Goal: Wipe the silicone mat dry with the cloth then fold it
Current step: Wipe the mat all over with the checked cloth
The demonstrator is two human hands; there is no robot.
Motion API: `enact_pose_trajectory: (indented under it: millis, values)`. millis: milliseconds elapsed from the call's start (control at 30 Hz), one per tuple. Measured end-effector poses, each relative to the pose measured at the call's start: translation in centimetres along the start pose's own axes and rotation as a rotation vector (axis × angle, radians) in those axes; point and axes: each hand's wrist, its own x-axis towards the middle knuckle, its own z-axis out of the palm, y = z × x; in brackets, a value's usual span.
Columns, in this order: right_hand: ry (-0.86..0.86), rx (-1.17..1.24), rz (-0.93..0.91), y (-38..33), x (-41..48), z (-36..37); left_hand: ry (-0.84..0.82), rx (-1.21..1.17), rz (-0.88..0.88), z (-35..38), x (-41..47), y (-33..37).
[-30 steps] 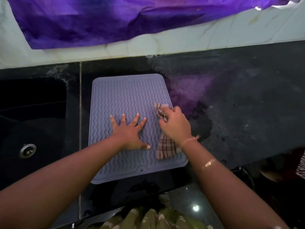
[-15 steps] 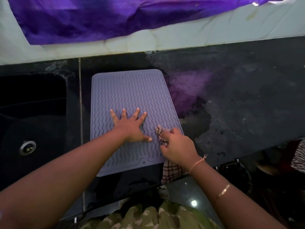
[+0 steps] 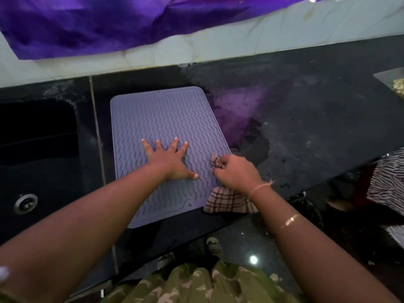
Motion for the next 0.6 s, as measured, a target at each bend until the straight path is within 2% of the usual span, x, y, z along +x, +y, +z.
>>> enact_pose_trajectory:
  millis: [300,433,600]
  values:
    - [-0.150,0.097,0.063,1.1,-3.0,-0.2,0.049,0.036,0.031,0.6,0.4,-0.4]
    - [-0.019,0.125,0.079,-0.3,-2.1,-0.7,0.065,0.038,0.045,0.6,0.3,-0.5]
    - [0.017,0.035,0.064,-0.4,-3.9,2.5,0.087,0.025,0.078,0.6,-0.1,-0.7]
